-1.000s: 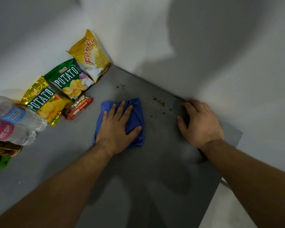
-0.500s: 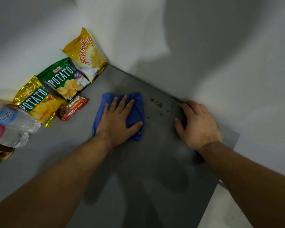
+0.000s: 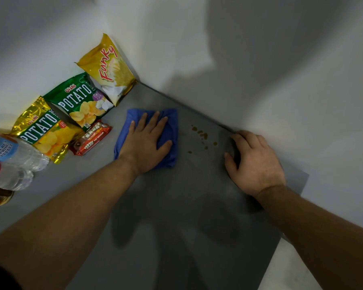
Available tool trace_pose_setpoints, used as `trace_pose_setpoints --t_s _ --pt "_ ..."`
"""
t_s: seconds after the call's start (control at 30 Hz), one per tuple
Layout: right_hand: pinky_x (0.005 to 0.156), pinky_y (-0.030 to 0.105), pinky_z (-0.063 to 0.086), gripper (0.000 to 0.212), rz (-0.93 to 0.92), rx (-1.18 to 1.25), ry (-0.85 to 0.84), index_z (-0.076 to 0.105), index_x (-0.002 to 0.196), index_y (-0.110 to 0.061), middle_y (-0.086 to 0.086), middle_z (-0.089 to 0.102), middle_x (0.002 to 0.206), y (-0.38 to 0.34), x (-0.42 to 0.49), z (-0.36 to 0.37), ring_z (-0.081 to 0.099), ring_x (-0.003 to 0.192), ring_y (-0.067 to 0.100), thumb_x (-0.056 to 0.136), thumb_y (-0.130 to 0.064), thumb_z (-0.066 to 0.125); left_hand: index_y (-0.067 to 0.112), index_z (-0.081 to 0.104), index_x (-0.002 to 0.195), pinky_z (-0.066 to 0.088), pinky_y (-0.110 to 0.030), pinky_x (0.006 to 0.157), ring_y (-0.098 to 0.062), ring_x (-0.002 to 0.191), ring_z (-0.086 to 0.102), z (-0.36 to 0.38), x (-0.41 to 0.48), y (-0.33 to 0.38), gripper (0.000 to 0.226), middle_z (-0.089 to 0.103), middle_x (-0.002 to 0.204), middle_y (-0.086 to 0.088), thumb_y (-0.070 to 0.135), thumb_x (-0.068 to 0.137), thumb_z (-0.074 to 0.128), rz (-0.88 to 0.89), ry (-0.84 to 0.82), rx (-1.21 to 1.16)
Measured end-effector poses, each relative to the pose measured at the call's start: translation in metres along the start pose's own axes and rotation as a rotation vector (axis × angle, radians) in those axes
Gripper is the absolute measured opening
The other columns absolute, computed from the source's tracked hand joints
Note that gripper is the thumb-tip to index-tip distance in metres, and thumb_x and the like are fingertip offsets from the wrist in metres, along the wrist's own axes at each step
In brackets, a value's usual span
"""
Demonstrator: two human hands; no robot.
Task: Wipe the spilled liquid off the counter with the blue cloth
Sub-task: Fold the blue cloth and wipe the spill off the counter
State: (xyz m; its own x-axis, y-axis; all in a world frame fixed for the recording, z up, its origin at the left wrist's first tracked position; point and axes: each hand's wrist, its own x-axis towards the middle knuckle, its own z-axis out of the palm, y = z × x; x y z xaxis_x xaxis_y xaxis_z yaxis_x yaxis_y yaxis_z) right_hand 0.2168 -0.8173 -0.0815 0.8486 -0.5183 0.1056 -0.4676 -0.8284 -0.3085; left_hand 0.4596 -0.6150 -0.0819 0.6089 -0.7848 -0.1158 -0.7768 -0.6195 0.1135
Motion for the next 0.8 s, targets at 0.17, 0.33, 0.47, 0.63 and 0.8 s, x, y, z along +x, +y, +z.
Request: trace_pose_setpoints --t_s 0.17,0.33,0.47,0.63,0.8 --pt "0.107 0.044 0.045 0.058 0.010 -0.003 -0.008 0.053 0.144 -0.012 0.008 0.053 0.145 0.001 0.000 0.001 0.048 0.129 0.031 0.097 -0.047 0.054 0.042 0.010 0.163 0.000 -0.062 0.128 -0.029 0.161 0.000 0.000 -0.005 -0.013 0.082 0.006 0.174 0.010 0.077 0.089 0.023 -0.048 -0.017 -0.016" --pt "0.108 0.044 0.045 0.059 0.010 -0.015 -0.008 0.053 0.144 -0.011 0.009 0.053 0.144 0.002 0.000 0.003 0.048 0.129 0.031 0.097 -0.047 0.054 0.039 0.012 0.163 0.003 -0.068 0.125 -0.035 0.161 0.001 -0.009 0.043 -0.016 0.079 0.006 0.175 0.006 0.071 0.096 0.036 -0.164 -0.004 -0.028" --pt "0.108 0.044 0.046 0.062 0.013 -0.009 -0.011 0.053 0.144 -0.010 0.010 0.054 0.144 0.000 -0.001 0.001 0.049 0.129 0.031 0.096 -0.049 0.049 0.034 0.012 0.165 0.002 -0.066 0.126 -0.034 0.161 0.000 -0.007 0.039 -0.003 0.077 0.004 0.175 0.005 0.066 0.098 0.031 -0.089 -0.014 -0.020" --pt "0.109 0.044 0.044 0.060 0.011 -0.003 -0.015 0.052 0.144 -0.010 0.010 0.054 0.145 0.001 -0.002 0.000 0.048 0.130 0.031 0.097 -0.047 0.052 0.040 0.005 0.164 -0.001 -0.059 0.129 -0.027 0.161 -0.005 -0.002 0.003 -0.018 0.076 0.000 0.174 0.010 0.067 0.094 0.019 0.192 -0.081 0.030" --pt "0.110 0.044 0.044 0.060 0.009 -0.016 -0.019 0.051 0.146 -0.012 0.008 0.052 0.146 0.000 -0.001 0.001 0.047 0.131 0.029 0.098 -0.048 0.052 0.043 0.006 0.163 0.000 -0.064 0.127 -0.030 0.162 -0.002 -0.004 0.024 -0.024 0.076 0.002 0.174 0.010 0.070 0.093 0.016 0.126 -0.053 0.049"
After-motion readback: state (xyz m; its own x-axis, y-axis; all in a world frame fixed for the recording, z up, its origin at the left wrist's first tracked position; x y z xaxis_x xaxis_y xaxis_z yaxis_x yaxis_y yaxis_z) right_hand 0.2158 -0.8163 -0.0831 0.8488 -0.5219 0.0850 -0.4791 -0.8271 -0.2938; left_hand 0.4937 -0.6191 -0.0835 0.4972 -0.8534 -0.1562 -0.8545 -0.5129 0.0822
